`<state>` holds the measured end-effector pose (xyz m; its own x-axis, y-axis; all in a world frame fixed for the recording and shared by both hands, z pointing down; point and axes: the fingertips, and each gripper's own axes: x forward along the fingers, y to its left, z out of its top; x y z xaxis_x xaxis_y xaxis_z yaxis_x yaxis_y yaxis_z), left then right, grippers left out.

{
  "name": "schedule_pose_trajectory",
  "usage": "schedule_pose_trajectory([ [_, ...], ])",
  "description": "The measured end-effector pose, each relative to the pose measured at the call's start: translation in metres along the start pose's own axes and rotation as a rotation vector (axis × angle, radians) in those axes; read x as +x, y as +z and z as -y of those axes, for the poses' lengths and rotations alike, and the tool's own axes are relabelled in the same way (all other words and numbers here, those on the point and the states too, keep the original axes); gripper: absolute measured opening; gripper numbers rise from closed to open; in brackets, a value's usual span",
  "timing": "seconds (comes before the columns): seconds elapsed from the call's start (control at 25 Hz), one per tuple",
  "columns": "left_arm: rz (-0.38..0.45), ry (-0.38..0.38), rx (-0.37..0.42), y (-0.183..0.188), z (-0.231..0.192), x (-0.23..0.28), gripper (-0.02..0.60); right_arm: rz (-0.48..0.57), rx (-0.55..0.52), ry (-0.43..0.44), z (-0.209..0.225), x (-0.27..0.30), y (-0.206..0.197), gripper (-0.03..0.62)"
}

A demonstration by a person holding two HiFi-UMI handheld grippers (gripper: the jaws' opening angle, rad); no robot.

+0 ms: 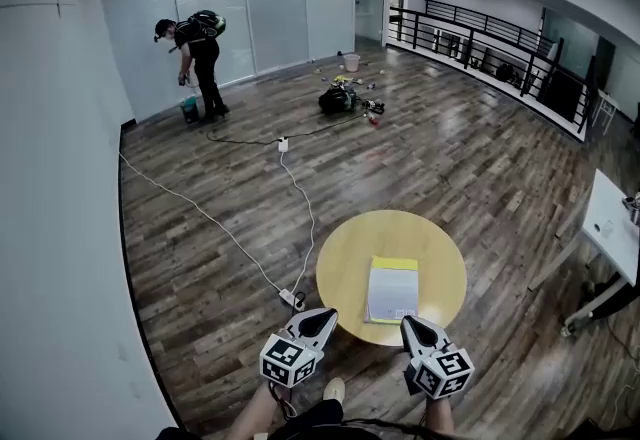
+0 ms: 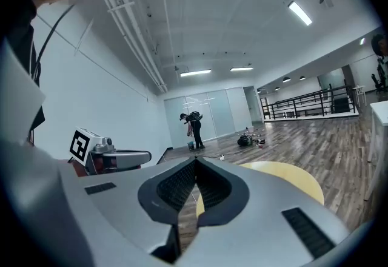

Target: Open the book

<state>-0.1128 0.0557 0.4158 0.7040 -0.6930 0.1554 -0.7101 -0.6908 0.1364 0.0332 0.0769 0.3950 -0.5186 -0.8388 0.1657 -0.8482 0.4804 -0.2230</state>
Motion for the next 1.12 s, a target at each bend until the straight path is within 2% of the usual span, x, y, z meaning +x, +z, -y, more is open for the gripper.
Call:
schedule_pose_trajectory([
  [0.24,-0.021,-0.012,-0.006,0.013,-0.059,0.060,-0.005,0.007,0.009,-0.016,0.042,0.069,0.022,0.005],
  [0.56,-0.069,-0.014,-0.041,0.006,-0.090,0.102,-0.005,-0.047,0.031,-0.028,0.084,0.109,0.023,0.005],
  [0.72,-0.086,0.005,-0.064,-0.004,-0.097,0.112,-0.005,-0.081,0.021,-0.003,0.090,0.118,0.015,0.005],
  [1.12,-0.174,0.027,-0.108,-0.050,-0.098,0.113,-0.005,-0.149,0.066,-0.010,0.111,0.119,-0.023,0.005],
])
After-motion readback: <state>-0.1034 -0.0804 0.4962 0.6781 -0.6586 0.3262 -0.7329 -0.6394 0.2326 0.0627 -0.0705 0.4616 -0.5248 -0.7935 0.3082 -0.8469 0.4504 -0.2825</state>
